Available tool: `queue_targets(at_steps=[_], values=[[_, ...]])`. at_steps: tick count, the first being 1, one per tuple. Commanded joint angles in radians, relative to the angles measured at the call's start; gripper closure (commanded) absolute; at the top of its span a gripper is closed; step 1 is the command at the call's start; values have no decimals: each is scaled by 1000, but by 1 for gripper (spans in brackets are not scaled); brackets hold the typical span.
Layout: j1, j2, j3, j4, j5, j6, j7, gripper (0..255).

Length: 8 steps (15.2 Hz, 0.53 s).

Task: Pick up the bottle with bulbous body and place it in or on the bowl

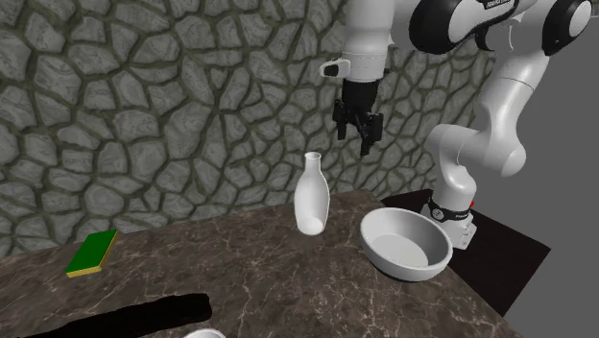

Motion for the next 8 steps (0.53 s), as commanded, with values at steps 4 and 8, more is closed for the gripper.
queue_targets(at_steps=[4,8], values=[[-16,175,-102,119,30,55,-118,0],[-24,265,-147,169,59,86,-179,0]])
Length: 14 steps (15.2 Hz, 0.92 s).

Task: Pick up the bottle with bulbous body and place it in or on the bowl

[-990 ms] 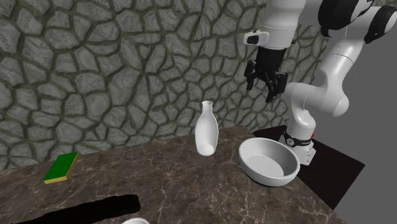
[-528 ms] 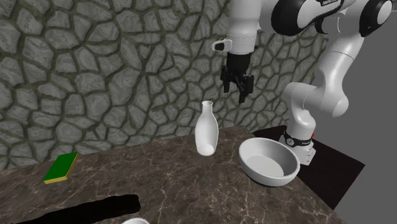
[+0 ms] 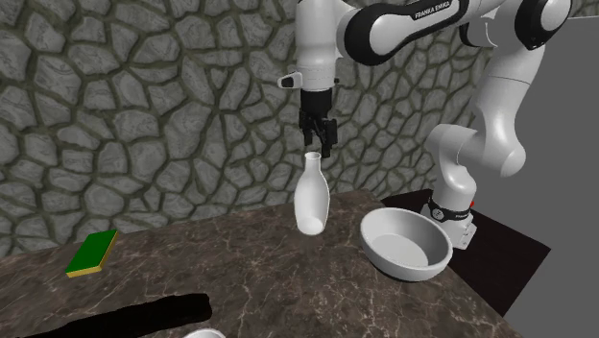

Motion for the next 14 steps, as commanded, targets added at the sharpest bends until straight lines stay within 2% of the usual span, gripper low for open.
queue_targets(at_steps=[1,7,14], values=[[-1,13,-5,-8,5,20,-7,0],[-3,22,-11,-74,4,96,-8,0],[-3,22,-11,-74,4,96,-8,0]])
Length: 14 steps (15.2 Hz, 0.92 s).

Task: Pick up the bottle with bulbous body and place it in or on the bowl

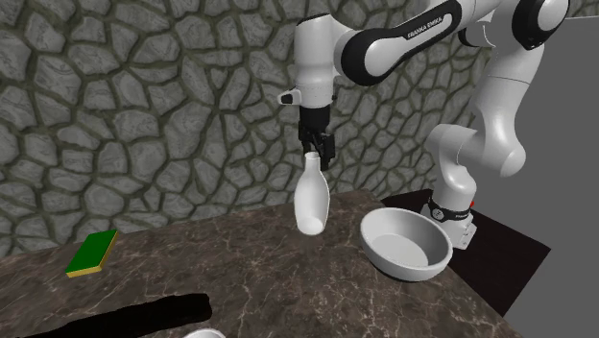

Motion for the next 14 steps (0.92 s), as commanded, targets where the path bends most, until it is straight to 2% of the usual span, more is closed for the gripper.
queue_targets(at_steps=[1,10,14], values=[[0,0,0,0,0,0,0,255],[0,0,0,0,0,0,0,255],[1,-11,4,44,0,-54,1,255]])
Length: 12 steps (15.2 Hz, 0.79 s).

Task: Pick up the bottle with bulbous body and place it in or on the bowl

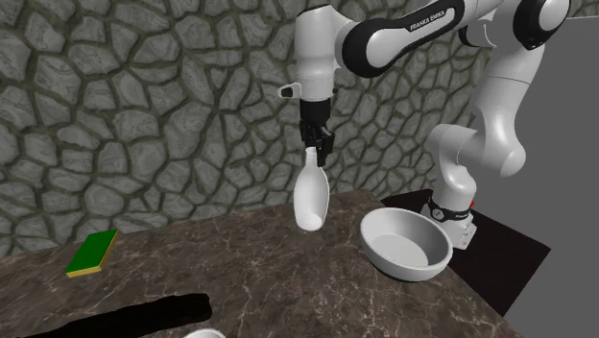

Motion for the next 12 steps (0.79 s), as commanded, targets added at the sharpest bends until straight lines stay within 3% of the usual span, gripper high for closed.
queue_targets(at_steps=[1,12], values=[[1,-3,2,25,0,-28,0,255],[4,-11,10,166,4,-176,-3,255]])
